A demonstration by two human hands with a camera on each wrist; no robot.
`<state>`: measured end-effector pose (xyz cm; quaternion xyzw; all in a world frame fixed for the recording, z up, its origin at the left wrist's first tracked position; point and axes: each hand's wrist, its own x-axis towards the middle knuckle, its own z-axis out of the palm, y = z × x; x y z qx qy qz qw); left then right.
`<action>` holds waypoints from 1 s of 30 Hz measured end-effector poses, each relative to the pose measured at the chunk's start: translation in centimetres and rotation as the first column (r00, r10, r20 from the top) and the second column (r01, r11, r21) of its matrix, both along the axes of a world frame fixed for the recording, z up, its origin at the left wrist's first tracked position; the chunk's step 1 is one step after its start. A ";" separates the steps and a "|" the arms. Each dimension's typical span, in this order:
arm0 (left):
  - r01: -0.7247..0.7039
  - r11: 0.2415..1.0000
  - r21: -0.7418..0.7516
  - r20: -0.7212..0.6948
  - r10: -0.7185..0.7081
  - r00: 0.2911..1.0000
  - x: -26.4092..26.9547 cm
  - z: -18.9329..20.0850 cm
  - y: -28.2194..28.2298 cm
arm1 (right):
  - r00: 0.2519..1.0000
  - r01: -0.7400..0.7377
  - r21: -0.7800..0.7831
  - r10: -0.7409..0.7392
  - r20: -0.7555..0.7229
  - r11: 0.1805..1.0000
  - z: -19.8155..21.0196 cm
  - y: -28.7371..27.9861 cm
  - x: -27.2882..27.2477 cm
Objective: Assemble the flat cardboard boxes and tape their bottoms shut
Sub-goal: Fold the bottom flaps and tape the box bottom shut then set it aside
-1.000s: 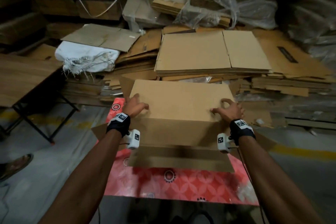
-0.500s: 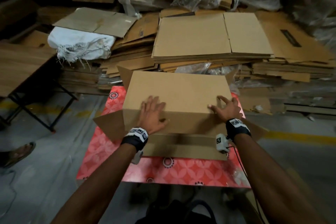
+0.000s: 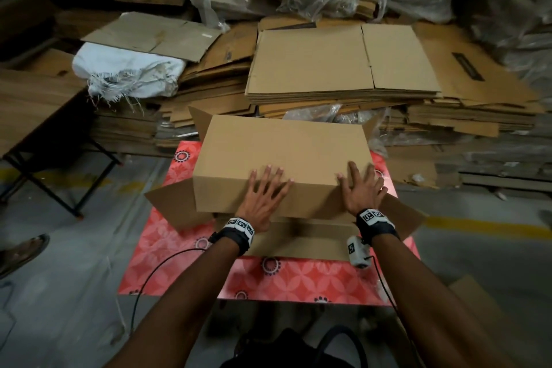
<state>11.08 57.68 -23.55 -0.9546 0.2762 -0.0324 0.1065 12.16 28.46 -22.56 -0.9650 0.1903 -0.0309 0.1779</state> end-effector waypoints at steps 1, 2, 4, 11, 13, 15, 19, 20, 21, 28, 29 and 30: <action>-0.004 1.000 0.003 -0.012 0.004 1.000 -0.2 -0.3 -0.4 | 1.000 -0.007 -0.002 0.007 -0.010 1.000 0.0 0.1 0.1; -0.013 1.000 -0.015 -0.017 0.012 1.000 -0.3 -0.5 -0.8 | 1.000 -0.014 0.000 0.014 -0.019 1.000 0.1 0.2 0.2; -0.036 0.998 -0.045 -0.023 0.035 0.999 -0.4 -0.5 -1.5 | 0.999 -0.022 0.019 0.023 -0.038 1.000 0.2 0.2 0.3; -0.084 0.996 0.010 -0.033 0.085 0.996 -1.1 0.2 -1.6 | 0.998 -0.047 0.046 0.049 -0.044 0.998 0.3 1.1 0.3; -0.097 0.995 -0.006 -0.043 0.096 0.994 -1.0 -0.1 -1.4 | 0.997 -0.058 0.044 0.061 -0.055 0.997 0.2 1.6 0.2; -0.102 0.995 0.020 -0.054 0.103 0.993 -1.0 -0.1 -1.2 | 0.995 -0.070 0.049 0.073 -0.072 0.996 0.3 2.0 0.2; -0.066 0.992 0.104 -0.141 0.081 0.987 -1.7 0.6 -1.1 | 0.995 -0.055 0.036 0.058 -0.085 0.998 0.6 1.8 0.2; -0.051 0.992 0.112 -0.151 0.068 0.986 -1.8 0.8 -1.2 | 0.995 -0.052 0.042 0.056 -0.088 0.998 0.8 1.6 0.1; -0.037 0.992 0.117 -0.163 0.056 0.985 -1.9 1.1 -1.3 | 0.994 -0.049 0.051 0.054 -0.092 0.997 0.9 1.3 0.1; -0.011 0.997 0.082 -0.162 0.024 0.986 -2.2 3.1 -1.2 | 0.970 -0.221 0.157 0.235 -0.071 0.962 2.2 0.3 -0.3; -0.037 0.997 0.063 -0.155 0.047 0.987 -2.0 3.6 -0.8 | 0.942 -0.311 0.160 0.326 -0.079 0.937 2.3 0.1 -0.5; -0.064 0.997 0.041 -0.156 0.069 0.985 -1.7 4.1 -0.4 | 0.907 -0.390 0.155 0.407 -0.107 0.908 2.7 0.2 -0.8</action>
